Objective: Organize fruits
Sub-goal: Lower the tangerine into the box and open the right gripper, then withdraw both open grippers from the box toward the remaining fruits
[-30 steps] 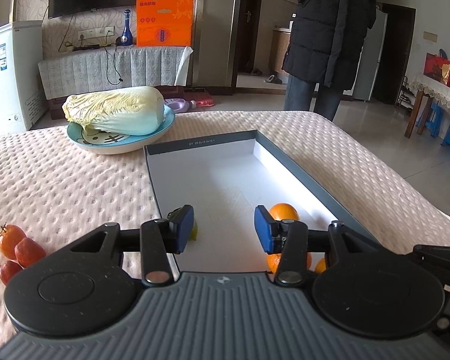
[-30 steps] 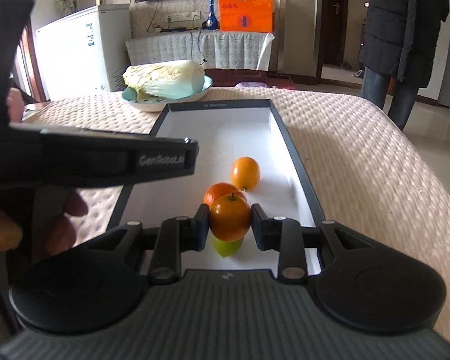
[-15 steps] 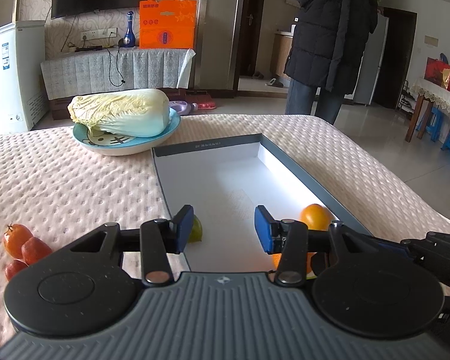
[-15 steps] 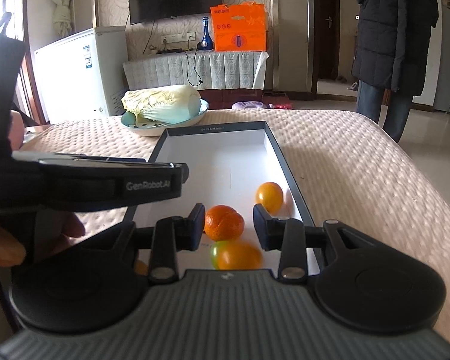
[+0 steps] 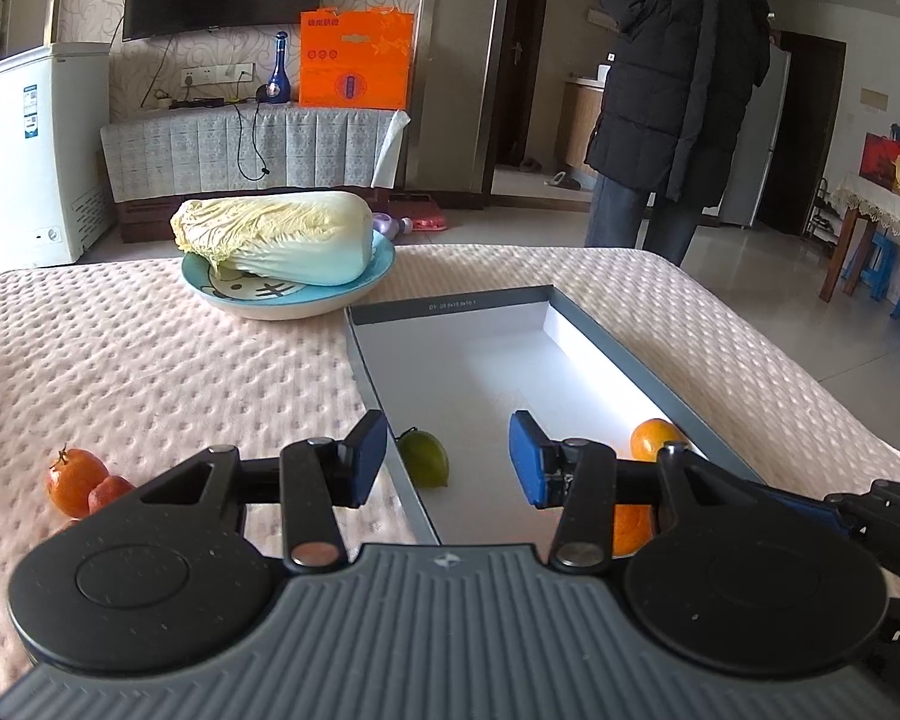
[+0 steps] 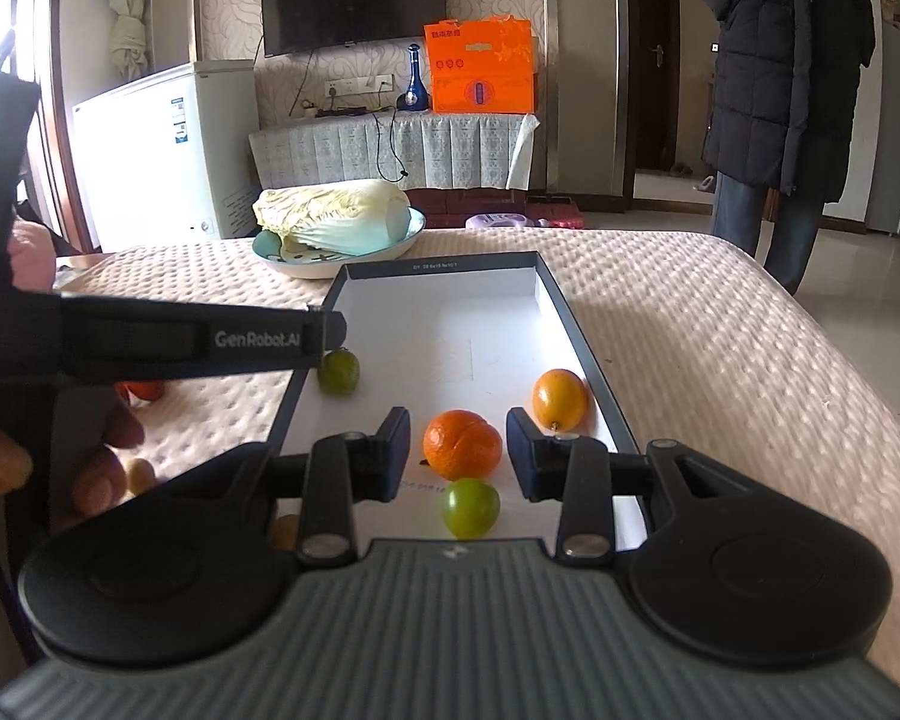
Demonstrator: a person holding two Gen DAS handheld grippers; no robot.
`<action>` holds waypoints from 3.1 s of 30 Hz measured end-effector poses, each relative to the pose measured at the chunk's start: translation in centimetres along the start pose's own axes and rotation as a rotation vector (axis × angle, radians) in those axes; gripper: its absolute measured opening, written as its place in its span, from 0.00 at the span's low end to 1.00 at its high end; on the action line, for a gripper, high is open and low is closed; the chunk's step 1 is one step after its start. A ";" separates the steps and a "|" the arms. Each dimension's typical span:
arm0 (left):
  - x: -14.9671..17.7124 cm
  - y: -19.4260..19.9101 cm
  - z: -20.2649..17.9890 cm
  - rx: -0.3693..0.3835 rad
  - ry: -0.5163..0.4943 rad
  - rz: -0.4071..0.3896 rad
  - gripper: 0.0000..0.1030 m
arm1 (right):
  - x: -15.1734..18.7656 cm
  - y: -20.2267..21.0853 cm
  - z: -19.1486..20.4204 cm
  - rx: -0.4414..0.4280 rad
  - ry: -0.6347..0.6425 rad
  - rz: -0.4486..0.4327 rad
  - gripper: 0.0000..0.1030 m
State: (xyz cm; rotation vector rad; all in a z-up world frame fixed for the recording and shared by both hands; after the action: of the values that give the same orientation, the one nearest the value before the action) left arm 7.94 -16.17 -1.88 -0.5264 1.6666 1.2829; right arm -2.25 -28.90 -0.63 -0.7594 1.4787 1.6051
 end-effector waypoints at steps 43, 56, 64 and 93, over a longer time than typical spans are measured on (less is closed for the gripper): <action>2.3 9.8 11.5 -0.231 0.090 -0.021 0.50 | 0.3 4.3 2.5 -0.087 -0.047 -0.074 0.37; 3.6 12.1 15.6 -0.354 0.156 -0.007 0.50 | 0.2 4.3 4.0 -0.130 -0.040 -0.098 0.37; 4.0 12.3 16.7 -0.386 0.174 0.022 0.50 | -0.2 4.2 3.3 -0.121 -0.122 -0.131 0.37; 4.1 9.9 16.2 -0.357 0.144 0.048 0.71 | 3.5 2.8 13.7 -0.347 0.258 0.022 0.37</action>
State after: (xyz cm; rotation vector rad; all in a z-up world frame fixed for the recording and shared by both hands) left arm 4.90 2.98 -0.58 -0.8112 1.5795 1.6230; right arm -5.18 -14.79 -0.37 -1.1867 1.4007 1.8617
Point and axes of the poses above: each gripper's, at about its wrist camera, not at the fingertips, and y roughly against the way its jaws point, z to its left, x to its underside, the point moved 1 cm from there along -y, roughly the way its jaws point, and after that the axes turned 6 degrees about -y, right-handed, at the moved point
